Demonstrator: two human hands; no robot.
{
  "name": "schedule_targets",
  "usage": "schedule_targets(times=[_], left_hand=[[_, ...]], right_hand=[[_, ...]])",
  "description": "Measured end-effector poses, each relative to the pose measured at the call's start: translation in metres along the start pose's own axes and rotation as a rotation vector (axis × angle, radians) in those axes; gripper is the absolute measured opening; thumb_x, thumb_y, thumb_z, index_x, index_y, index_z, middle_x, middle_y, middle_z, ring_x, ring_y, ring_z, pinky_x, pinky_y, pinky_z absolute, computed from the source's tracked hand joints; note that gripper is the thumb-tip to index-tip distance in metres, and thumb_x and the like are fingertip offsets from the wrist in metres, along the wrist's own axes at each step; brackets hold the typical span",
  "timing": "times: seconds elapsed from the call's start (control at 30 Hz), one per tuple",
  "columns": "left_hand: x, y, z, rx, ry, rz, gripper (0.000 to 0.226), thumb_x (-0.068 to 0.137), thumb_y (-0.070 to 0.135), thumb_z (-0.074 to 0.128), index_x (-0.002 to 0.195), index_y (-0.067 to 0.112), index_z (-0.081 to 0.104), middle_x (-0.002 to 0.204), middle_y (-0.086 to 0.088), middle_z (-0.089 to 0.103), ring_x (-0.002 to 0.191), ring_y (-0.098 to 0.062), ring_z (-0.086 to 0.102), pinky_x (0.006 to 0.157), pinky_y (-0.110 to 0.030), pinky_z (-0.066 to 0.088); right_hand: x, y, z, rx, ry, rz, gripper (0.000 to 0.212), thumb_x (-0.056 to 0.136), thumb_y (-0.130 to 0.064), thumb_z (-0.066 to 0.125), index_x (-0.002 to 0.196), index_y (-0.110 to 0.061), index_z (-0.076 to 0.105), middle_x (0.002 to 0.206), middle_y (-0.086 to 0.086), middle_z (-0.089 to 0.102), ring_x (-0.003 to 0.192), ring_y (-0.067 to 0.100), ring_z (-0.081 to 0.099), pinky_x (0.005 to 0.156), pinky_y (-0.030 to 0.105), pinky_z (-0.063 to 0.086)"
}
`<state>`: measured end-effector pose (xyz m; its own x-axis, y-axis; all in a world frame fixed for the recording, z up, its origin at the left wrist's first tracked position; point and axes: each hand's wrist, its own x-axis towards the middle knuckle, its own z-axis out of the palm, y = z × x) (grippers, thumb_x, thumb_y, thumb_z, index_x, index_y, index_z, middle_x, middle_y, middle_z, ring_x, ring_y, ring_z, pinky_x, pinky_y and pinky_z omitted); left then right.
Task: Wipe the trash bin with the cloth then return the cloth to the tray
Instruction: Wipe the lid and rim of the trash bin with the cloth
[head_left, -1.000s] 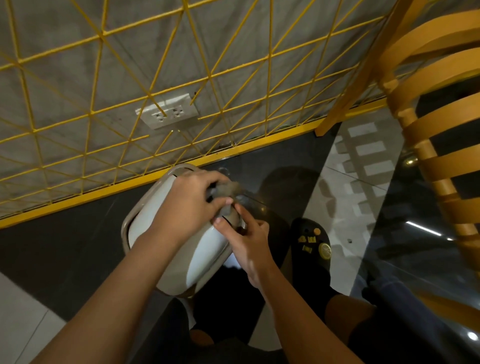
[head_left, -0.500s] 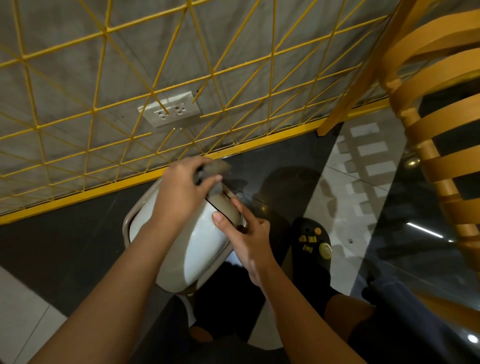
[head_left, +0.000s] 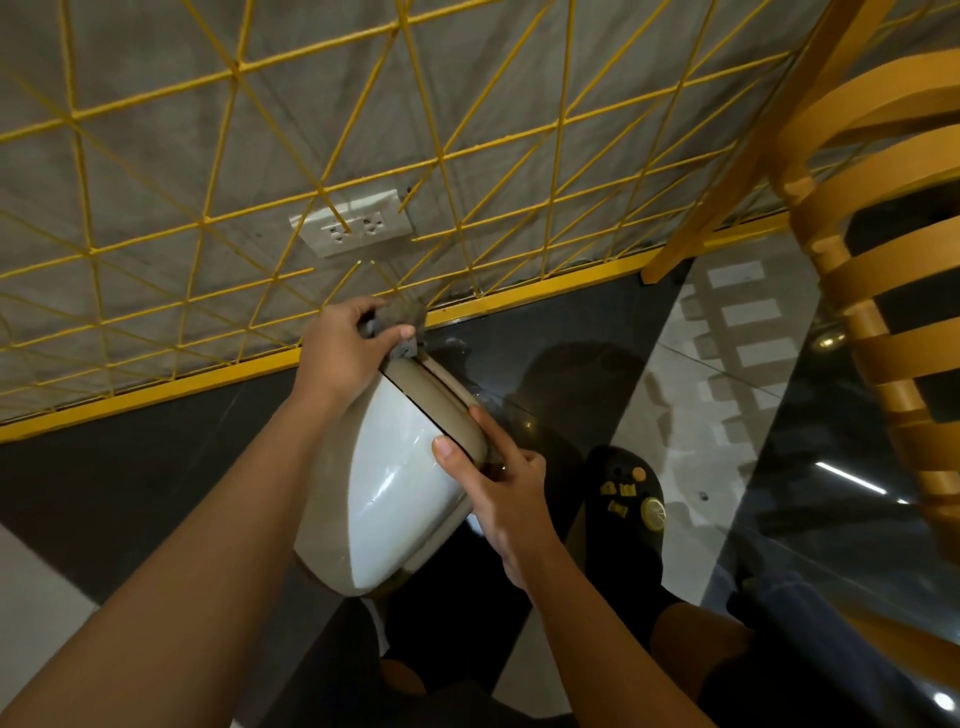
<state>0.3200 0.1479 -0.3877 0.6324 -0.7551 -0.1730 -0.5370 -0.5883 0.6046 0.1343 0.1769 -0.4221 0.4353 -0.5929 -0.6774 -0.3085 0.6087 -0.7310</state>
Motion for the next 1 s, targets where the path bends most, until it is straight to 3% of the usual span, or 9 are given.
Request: schedule_targets(times=[0.1, 0.2, 0.27, 0.33, 0.4, 0.57, 0.73, 0.9, 1.0], left_hand=[[0.012, -0.007, 0.003, -0.057, -0.011, -0.115, 0.04, 0.079, 0.024, 0.07, 0.115, 0.01, 0.061, 0.111, -0.007, 0.064, 0.102, -0.019, 0.057, 0.082, -0.027, 0.041], [0.01, -0.006, 0.001, -0.073, -0.042, -0.084, 0.037, 0.078, 0.023, 0.071, 0.112, 0.01, 0.063, 0.107, -0.008, 0.065, 0.101, -0.021, 0.058, 0.082, -0.028, 0.043], [0.001, -0.002, -0.005, -0.041, -0.122, 0.008, 0.036, 0.076, 0.025, 0.073, 0.109, 0.013, 0.065, 0.1, -0.001, 0.066, 0.094, -0.014, 0.059, 0.078, -0.023, 0.042], [-0.009, 0.0, -0.01, -0.009, -0.177, 0.102, 0.029, 0.073, 0.026, 0.075, 0.1, 0.02, 0.066, 0.088, 0.013, 0.063, 0.082, 0.006, 0.056, 0.069, -0.009, 0.04], [-0.015, 0.0, -0.01, -0.029, -0.143, 0.145, 0.026, 0.072, 0.025, 0.075, 0.095, 0.027, 0.063, 0.081, 0.022, 0.059, 0.075, 0.015, 0.054, 0.063, -0.001, 0.038], [0.003, -0.012, -0.005, -0.013, 0.054, -0.045, 0.042, 0.078, 0.024, 0.071, 0.115, 0.008, 0.062, 0.108, -0.009, 0.065, 0.095, -0.015, 0.056, 0.078, -0.022, 0.038], [0.013, -0.021, 0.003, -0.018, 0.084, -0.096, 0.04, 0.078, 0.025, 0.071, 0.113, 0.007, 0.062, 0.112, -0.011, 0.065, 0.103, -0.023, 0.058, 0.081, -0.024, 0.04], [-0.006, -0.013, -0.01, -0.171, -0.063, -0.017, 0.031, 0.072, 0.021, 0.076, 0.1, 0.017, 0.064, 0.091, 0.009, 0.063, 0.088, -0.004, 0.057, 0.076, -0.016, 0.044], [-0.022, -0.005, -0.011, -0.152, -0.096, 0.133, 0.023, 0.07, 0.019, 0.077, 0.086, 0.025, 0.062, 0.079, 0.018, 0.062, 0.072, 0.013, 0.056, 0.063, -0.002, 0.04]], right_hand=[[0.002, -0.001, -0.001, 0.062, -0.022, -0.013, 0.063, 0.039, -0.078, 0.068, 0.098, -0.065, 0.052, 0.106, -0.016, 0.026, 0.107, 0.016, 0.047, 0.093, 0.036, 0.051], [0.003, 0.003, -0.002, 0.084, -0.033, -0.023, 0.068, 0.039, -0.077, 0.069, 0.104, -0.063, 0.051, 0.105, -0.018, 0.025, 0.109, 0.017, 0.048, 0.094, 0.036, 0.051], [0.001, 0.005, -0.001, 0.101, -0.033, -0.028, 0.067, 0.039, -0.076, 0.069, 0.102, -0.064, 0.051, 0.103, -0.025, 0.024, 0.11, 0.018, 0.047, 0.094, 0.036, 0.05], [0.0, 0.005, -0.001, 0.131, -0.038, -0.032, 0.058, 0.044, -0.071, 0.072, 0.098, -0.064, 0.052, 0.103, -0.028, 0.023, 0.109, 0.016, 0.048, 0.093, 0.032, 0.05], [0.003, 0.005, -0.002, 0.146, -0.039, -0.037, 0.051, 0.051, -0.065, 0.074, 0.098, -0.062, 0.053, 0.103, -0.026, 0.025, 0.107, 0.013, 0.048, 0.091, 0.029, 0.05], [-0.001, 0.003, -0.003, 0.096, -0.029, -0.034, 0.066, 0.04, -0.072, 0.069, 0.103, -0.061, 0.053, 0.108, -0.015, 0.028, 0.109, 0.016, 0.046, 0.094, 0.035, 0.05], [-0.001, 0.004, -0.004, 0.103, -0.039, -0.051, 0.058, 0.059, -0.062, 0.071, 0.112, -0.058, 0.049, 0.104, -0.02, 0.026, 0.101, 0.01, 0.046, 0.079, 0.019, 0.05], [-0.003, 0.007, -0.003, 0.104, -0.027, -0.042, 0.059, 0.057, -0.064, 0.071, 0.111, -0.062, 0.048, 0.104, -0.023, 0.025, 0.107, 0.013, 0.045, 0.092, 0.03, 0.05], [-0.001, 0.005, -0.002, 0.123, -0.007, -0.047, 0.055, 0.062, -0.058, 0.073, 0.112, -0.059, 0.05, 0.103, -0.024, 0.025, 0.104, 0.011, 0.046, 0.088, 0.026, 0.051]])
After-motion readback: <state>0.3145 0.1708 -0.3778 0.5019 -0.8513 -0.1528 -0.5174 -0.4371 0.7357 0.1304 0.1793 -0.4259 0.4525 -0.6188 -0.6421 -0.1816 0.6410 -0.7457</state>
